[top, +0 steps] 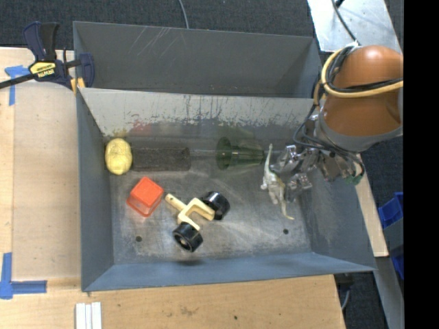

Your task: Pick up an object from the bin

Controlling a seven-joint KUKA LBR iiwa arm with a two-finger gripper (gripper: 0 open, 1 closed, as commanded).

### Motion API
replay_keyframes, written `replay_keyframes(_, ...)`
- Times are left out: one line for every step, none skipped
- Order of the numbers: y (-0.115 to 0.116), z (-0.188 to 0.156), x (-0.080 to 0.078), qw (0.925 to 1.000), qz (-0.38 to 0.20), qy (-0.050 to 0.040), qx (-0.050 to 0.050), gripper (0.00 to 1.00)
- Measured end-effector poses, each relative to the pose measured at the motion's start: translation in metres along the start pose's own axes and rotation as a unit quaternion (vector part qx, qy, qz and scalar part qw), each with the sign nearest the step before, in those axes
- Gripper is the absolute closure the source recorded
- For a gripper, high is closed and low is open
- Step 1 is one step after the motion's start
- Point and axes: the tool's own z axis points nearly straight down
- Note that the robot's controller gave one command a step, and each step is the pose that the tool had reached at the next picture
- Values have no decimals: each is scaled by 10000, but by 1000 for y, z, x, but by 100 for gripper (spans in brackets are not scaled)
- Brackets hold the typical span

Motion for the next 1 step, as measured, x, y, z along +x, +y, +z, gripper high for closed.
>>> replay_keyframes(5,-18,-6,10000,16,-39,8,100)
